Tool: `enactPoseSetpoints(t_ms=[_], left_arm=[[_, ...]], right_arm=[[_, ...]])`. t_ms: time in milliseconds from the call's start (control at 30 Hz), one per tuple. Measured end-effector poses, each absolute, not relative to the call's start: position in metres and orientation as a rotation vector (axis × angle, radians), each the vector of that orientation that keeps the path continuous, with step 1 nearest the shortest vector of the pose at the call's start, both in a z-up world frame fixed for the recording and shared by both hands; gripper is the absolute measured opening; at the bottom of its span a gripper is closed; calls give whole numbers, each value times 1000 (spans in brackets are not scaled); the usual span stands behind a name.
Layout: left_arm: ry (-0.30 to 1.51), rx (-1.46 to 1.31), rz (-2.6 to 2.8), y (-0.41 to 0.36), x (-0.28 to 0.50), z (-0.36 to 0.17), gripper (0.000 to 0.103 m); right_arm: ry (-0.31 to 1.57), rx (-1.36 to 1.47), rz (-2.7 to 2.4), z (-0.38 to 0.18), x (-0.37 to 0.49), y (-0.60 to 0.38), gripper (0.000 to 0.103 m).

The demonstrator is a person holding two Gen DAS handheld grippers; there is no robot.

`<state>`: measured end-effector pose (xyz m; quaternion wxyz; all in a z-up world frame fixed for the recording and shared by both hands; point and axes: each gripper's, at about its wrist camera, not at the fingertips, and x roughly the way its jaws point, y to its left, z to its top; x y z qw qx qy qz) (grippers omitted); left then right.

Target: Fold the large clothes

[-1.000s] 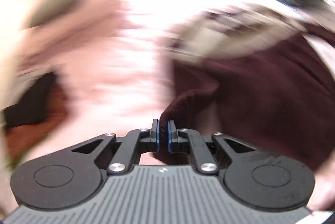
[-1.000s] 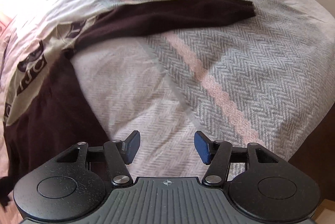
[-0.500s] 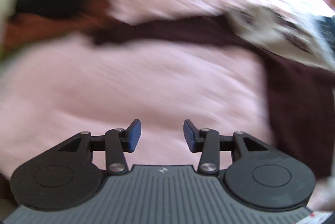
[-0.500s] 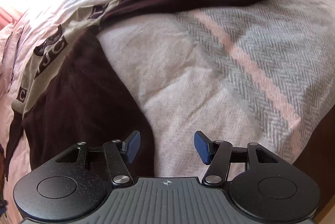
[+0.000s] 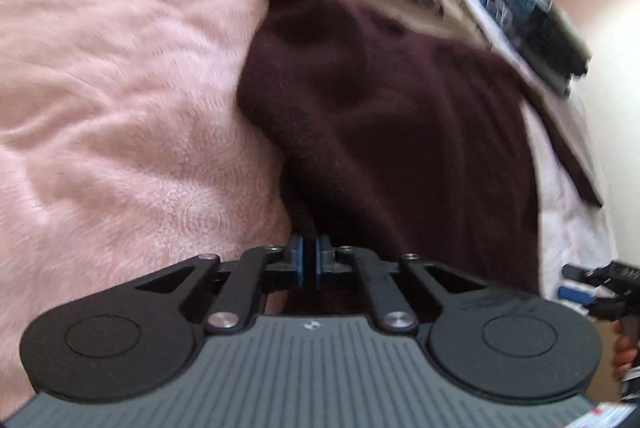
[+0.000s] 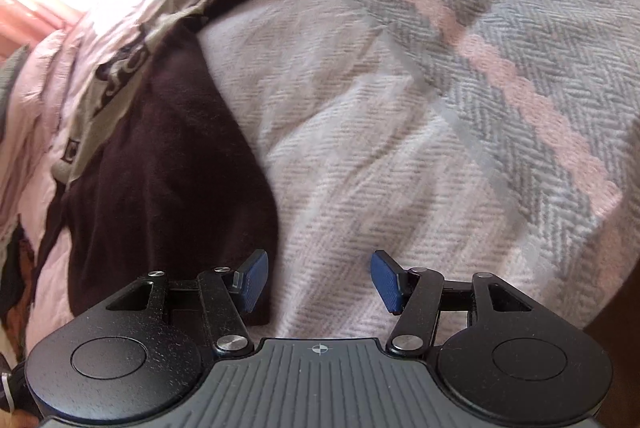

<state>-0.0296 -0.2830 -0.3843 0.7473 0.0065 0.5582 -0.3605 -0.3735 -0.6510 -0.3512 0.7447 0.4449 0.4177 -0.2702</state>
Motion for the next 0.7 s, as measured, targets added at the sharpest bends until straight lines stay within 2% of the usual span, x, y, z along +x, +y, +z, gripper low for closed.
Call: enactPoseSetpoints(t_ms=[67,167,567,600,633,667,700], left_arm=[[1142,44,-727,-262,-29,-358,3],[1137,34,-626,-222,-22,-343,4],[1209,183,-463,-252,-3,-391,4],[1212,191,-464,-253,-3,-391,4],[1214,203,-473,-254,-4,-389,3],[1217,209,-486,-254,-5,-386,3],[1223,207,-498,-254,-7,-380,3]], right_arm=[[882,973,-519,-350,-373,-649,54],[856,967,-418,-358,-367,-645,54],[810,931,-184,-395,-330,-622,54],[813,945,-147,-397,-326,-618,43],[834,969,-118,-400,-319,-613,26],[860,978,-113,-400,-315,-611,3],[864,971,-109,-394,-313,-612,3]])
